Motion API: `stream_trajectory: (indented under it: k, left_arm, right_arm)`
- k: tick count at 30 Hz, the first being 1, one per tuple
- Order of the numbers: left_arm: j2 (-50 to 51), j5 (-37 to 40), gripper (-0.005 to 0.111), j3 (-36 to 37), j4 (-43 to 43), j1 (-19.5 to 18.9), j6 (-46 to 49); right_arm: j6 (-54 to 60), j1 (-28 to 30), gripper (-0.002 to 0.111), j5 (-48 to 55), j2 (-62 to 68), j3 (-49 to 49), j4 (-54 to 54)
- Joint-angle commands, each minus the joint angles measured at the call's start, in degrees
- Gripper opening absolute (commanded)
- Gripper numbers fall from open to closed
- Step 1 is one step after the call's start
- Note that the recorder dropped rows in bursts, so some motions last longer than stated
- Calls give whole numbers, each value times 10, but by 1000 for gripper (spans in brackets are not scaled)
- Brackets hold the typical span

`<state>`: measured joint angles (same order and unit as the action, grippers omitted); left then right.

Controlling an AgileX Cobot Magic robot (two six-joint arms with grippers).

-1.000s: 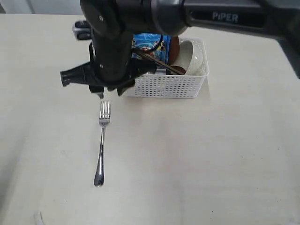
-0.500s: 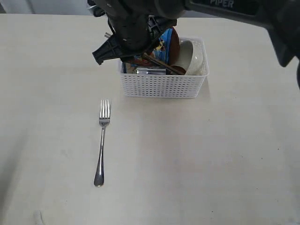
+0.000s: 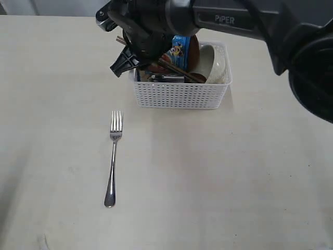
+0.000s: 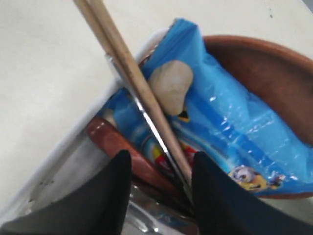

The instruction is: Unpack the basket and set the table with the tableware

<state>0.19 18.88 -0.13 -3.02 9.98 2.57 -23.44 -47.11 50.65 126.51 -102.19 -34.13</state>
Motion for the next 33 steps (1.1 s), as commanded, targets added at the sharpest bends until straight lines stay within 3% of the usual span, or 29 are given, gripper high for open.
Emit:
stream_trajectory:
  k: [1, 7, 8, 11, 12, 33]
  left_arm:
    - [-2, -4, 0, 1, 1, -1, 0]
    - [-2, -4, 0, 1, 1, -1, 0]
    - [-2, -4, 0, 1, 1, -1, 0]
    - [-2, -4, 0, 1, 1, -1, 0]
    - [-2, -4, 0, 1, 1, -1, 0]
    - [-2, -4, 0, 1, 1, -1, 0]
  right_arm:
    - [6, 3, 40, -9, 14, -3, -53]
    - [6, 3, 40, -45, 38, -3, -59]
    - [6, 3, 35, -45, 39, -3, -64]
    - [10, 3, 2, -44, 39, -3, -64]
    - [10, 3, 0, -44, 39, -3, -64]
    - [23, 2, 0, -26, -51, -4, -51]
